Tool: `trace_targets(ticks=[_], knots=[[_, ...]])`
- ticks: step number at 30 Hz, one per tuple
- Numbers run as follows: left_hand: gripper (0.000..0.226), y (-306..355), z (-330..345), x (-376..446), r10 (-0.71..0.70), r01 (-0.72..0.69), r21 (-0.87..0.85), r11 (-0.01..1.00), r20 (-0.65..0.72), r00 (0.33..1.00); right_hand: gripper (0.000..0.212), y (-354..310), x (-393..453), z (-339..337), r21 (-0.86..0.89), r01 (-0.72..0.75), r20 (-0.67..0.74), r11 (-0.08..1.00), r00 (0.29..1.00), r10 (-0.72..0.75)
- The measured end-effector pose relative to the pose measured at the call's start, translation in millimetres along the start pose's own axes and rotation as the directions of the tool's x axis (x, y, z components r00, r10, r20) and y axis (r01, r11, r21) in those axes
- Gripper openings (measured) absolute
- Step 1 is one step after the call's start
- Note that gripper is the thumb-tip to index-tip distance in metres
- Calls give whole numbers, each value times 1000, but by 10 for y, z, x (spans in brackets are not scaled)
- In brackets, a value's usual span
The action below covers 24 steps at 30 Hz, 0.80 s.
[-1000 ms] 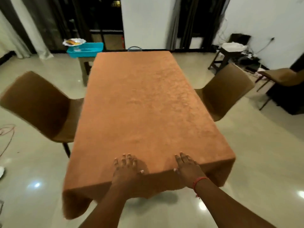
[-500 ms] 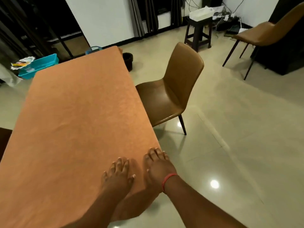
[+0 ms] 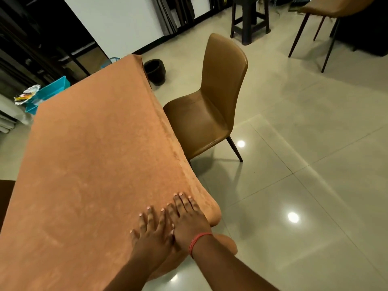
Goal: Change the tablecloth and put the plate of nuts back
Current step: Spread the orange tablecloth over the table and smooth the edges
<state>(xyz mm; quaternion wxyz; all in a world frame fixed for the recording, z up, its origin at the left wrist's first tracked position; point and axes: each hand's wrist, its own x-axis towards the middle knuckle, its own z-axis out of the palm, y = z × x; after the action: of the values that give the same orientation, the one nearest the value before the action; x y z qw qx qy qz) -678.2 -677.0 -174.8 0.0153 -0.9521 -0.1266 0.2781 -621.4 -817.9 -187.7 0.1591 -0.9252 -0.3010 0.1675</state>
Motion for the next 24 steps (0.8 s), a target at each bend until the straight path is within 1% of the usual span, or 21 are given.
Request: trace_targets(ticks=[3,5,7,8,9,11,12,13,14,16,17,24], knots=[[83,105,26,-20,-1,1,9,1000,6,1000,67,50,-70,-5,18,-30,8,999,1000,30],[93,195,25,-58,8,-9,26,1000,32,999,64,67,-126,-23,8,-55,11,998,998,55],[102,248,-22,-129,31,-31,6,1000,37,999,60,22,-164,-50,-31,-89,27,996,996,90],[99,256,-70,-151,42,-42,-7,999,11,999,59,-18,-164,-81,-68,-108,34,992,993,110],[89,248,-123,-153,54,-54,-14,998,-42,998,58,-57,-147,-118,-95,-122,37,988,991,126],[63,189,-223,-97,55,-58,-14,998,-191,980,55,-119,-74,-169,-54,-129,10,990,992,129],[59,148,-253,-46,34,-40,-24,999,-225,974,54,-129,-39,-166,-13,-108,-15,994,994,108],[60,107,-274,12,12,-20,-30,999,-221,975,55,-128,-13,-151,10,-72,-35,997,997,72],[62,76,-265,67,2,-8,-33,999,-185,983,56,-114,-11,-121,9,-36,-38,999,999,36],[65,45,-200,144,16,-19,-36,999,-90,996,57,-56,-24,-42,-12,6,-5,1000,1000,-6],[65,37,-156,171,28,-30,-36,999,-66,997,57,-22,-32,-3,-11,11,3,1000,1000,-11],[64,105,-87,215,27,-29,-46,999,-60,998,57,85,-96,-10,34,1,-16,999,1000,-1]])
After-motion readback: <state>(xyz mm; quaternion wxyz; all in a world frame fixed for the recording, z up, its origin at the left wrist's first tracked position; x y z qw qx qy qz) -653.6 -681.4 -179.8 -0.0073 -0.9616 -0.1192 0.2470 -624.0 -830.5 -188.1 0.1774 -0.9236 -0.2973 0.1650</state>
